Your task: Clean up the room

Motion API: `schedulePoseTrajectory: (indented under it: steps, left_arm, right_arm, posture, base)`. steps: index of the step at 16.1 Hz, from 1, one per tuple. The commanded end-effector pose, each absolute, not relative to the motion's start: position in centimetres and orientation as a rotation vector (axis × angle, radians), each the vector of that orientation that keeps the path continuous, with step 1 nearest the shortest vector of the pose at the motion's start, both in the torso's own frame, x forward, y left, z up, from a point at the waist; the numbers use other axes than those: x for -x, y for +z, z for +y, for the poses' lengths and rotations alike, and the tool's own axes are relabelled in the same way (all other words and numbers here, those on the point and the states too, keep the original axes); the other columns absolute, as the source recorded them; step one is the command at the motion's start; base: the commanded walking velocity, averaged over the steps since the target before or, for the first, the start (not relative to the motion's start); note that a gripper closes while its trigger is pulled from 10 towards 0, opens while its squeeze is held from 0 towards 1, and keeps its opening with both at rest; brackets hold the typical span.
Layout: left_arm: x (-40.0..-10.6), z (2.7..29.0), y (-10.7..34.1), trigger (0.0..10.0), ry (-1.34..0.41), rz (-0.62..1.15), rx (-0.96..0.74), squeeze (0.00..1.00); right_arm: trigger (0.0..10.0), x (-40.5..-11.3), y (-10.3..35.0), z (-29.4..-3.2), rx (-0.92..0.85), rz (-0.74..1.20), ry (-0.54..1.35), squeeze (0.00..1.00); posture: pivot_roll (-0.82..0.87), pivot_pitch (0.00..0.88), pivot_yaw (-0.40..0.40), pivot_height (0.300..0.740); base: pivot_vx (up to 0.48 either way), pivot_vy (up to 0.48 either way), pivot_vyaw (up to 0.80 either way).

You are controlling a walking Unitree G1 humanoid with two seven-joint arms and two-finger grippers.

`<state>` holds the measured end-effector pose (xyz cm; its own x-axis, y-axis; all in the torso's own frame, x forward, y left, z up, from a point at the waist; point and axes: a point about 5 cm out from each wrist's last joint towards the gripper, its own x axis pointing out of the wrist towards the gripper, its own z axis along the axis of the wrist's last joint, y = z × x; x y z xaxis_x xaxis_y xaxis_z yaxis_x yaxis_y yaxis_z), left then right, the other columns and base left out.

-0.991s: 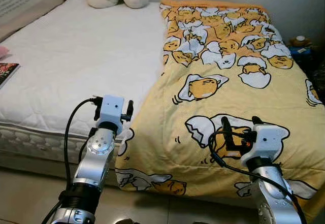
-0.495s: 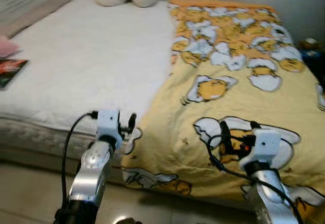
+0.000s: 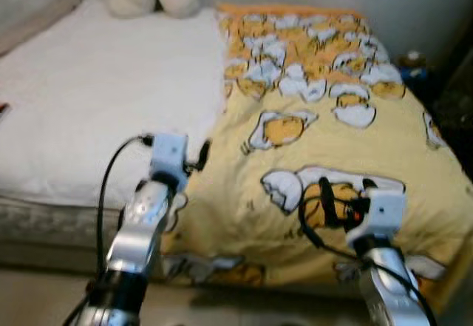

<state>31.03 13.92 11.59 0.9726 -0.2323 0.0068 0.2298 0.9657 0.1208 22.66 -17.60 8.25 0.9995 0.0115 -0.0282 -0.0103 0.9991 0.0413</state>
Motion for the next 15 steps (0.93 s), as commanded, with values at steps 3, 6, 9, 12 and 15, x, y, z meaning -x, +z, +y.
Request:
schedulePoseTrajectory:
  steps: [3, 6, 9, 12, 15]
  left_arm:
    - [-31.0, 13.7, 11.3, 10.0, -0.239, -0.001, -0.117, 0.00]
    - [-31.1, 13.8, 11.2, 10.0, -0.221, 0.005, -0.101, 0.00]
    - [-32.1, 13.8, 11.0, 10.0, -0.213, 0.049, -0.141, 0.00]
    - [-35.0, 14.5, 9.2, 10.0, -0.207, 0.260, -0.130, 0.00]
    - [-36.1, 15.6, 8.4, 10.0, -0.159, 0.361, -0.099, 0.00]
  right_arm:
    - [10.0, -22.7, 8.2, -17.7, -0.034, 0.031, 0.006, 0.00]
    - [10.0, -22.6, 8.1, -17.7, -0.031, 0.037, 0.013, 0.00]
    - [10.0, -22.3, 8.1, -17.7, -0.028, 0.046, 0.024, 0.00]
    - [10.0, -20.8, 7.8, -17.5, -0.016, 0.076, 0.056, 0.00]
    - [10.0, -18.5, 7.5, -18.0, -0.006, 0.124, 0.061, 0.00]
  posture:
    - [-0.13, 0.000, 0.014, 0.714]
    - [-0.12, 0.000, 0.012, 0.714]
    - [-0.13, 0.000, 0.004, 0.714]
    - [-0.15, 0.000, -0.001, 0.714]
    - [-0.20, 0.014, 0.009, 0.714]
  base:
    - [0.464, 0.000, 0.00]
    - [0.381, 0.210, 0.00]
    - [0.096, 0.267, 0.00]
    - [0.000, 0.000, 0.00]
    - [0.000, 0.000, 0.00]
